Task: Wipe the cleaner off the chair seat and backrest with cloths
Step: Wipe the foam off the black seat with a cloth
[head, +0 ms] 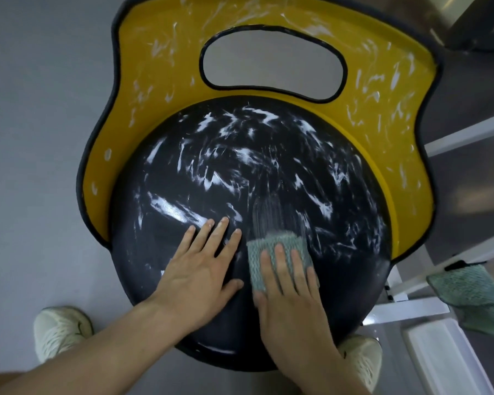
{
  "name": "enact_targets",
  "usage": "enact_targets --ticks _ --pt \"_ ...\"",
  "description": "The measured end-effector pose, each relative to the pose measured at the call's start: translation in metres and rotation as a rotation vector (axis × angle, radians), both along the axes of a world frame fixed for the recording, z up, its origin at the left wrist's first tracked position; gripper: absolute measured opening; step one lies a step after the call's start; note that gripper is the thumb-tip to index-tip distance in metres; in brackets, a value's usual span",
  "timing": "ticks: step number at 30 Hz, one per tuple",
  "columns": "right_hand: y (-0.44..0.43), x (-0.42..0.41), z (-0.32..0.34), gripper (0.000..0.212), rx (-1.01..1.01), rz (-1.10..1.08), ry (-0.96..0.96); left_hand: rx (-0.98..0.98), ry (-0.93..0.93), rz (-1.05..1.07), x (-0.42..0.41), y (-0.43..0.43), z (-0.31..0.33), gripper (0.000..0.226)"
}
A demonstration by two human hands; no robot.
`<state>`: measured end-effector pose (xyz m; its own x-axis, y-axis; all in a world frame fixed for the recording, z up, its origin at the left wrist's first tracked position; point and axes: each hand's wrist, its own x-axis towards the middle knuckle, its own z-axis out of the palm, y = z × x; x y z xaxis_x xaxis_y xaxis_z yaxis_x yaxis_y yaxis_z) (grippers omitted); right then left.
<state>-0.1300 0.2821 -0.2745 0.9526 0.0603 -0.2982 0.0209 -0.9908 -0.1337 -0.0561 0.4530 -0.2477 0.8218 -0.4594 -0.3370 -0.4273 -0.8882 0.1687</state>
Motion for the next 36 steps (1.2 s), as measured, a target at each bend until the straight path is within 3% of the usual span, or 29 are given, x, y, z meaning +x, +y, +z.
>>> enact_targets --ticks 3,9,16,23,31,36 --pt "-0.003 0.007 -0.001 0.063 -0.005 -0.002 0.029 -0.003 -0.007 0.001 0.000 -0.001 -0.001 0.083" --pt "-0.001 0.101 0.005 0.059 -0.012 -0.046 0.084 -0.005 -0.034 -0.009 -0.001 -0.003 0.000 0.083" --pt "0.006 0.016 0.002 0.063 0.019 0.039 0.018 -0.027 -0.026 -0.017 0.001 0.001 -0.001 0.082" --pt "0.004 0.097 0.007 0.059 -0.022 0.013 0.081 -0.045 -0.081 0.014 -0.006 0.013 -0.007 0.083" --pt "0.015 -0.014 0.006 0.065 0.017 0.114 0.024 0.059 -0.039 0.024 -0.012 0.036 -0.014 0.083" --pt "0.025 0.046 0.004 0.064 -0.015 0.135 -0.013 0.059 -0.043 0.049 -0.014 0.041 -0.019 0.083"
